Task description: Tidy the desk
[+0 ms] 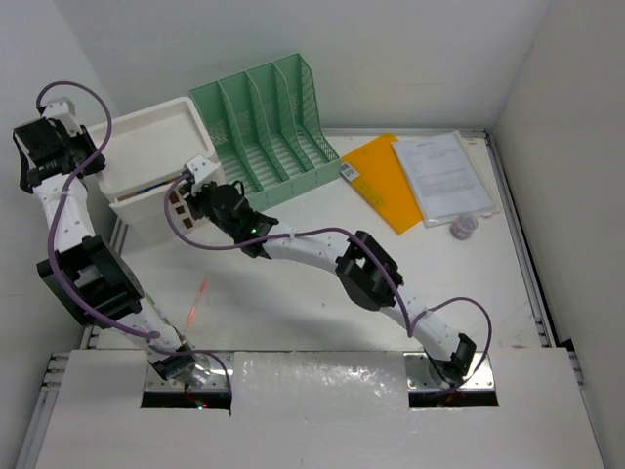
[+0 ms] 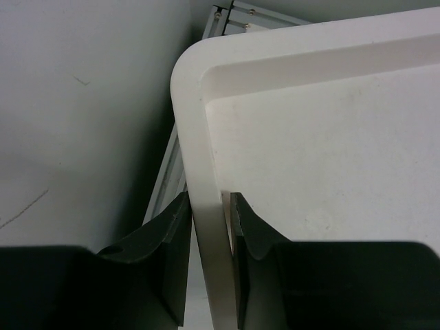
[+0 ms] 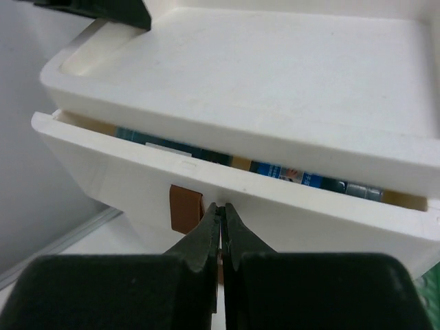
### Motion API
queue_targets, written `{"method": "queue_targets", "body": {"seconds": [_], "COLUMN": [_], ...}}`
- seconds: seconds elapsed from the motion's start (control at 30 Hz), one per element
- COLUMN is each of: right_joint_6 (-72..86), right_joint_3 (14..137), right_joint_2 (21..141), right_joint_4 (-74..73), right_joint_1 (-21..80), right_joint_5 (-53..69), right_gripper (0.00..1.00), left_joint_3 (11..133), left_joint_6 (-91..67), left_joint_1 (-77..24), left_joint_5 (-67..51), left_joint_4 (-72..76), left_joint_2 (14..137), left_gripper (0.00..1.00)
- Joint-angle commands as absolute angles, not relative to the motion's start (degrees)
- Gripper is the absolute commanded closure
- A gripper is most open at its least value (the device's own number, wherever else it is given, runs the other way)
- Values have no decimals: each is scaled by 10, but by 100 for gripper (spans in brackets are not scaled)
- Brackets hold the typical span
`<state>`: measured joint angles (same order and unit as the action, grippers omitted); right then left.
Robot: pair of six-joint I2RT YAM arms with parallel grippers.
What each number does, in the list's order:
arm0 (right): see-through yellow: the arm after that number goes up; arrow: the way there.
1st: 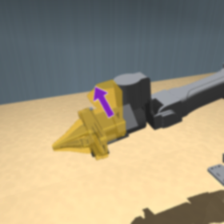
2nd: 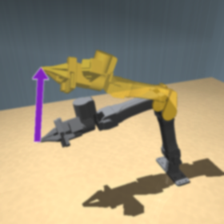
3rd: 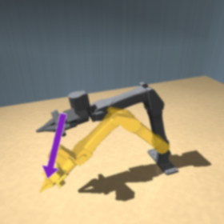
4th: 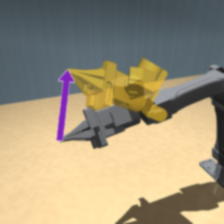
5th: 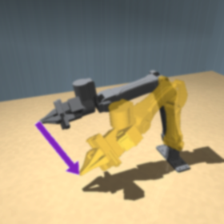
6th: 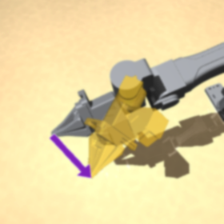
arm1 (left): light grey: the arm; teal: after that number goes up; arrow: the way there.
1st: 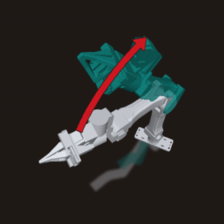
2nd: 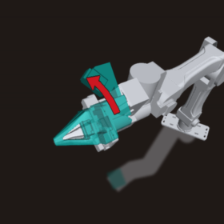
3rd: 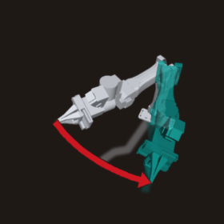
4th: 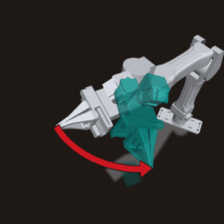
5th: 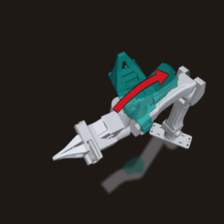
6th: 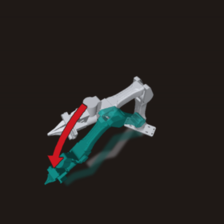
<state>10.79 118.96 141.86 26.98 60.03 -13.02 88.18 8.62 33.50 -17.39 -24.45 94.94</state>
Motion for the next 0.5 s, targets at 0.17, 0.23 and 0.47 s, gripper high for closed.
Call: {"method": "queue_targets", "body": {"seconds": [0.17,0.23,0.47], "right_joint_6": [84,80,74], "right_joint_3": [1303,1302,1252], "right_joint_2": [1510,1509,1454], "right_joint_4": [333,347,332], "right_joint_1": [566,566,573], "right_joint_5": [-167,-175,-143], "right_gripper": [100,100,100], "left_joint_3": [871,868,853], "left_joint_6": [88,89,67], "left_joint_1": [320,320,320], "left_joint_5": [-311,-313,-315], "left_joint_4": [-352,-352,-327], "left_joint_2": [947,943,935], "left_gripper": [100,100,100]}}
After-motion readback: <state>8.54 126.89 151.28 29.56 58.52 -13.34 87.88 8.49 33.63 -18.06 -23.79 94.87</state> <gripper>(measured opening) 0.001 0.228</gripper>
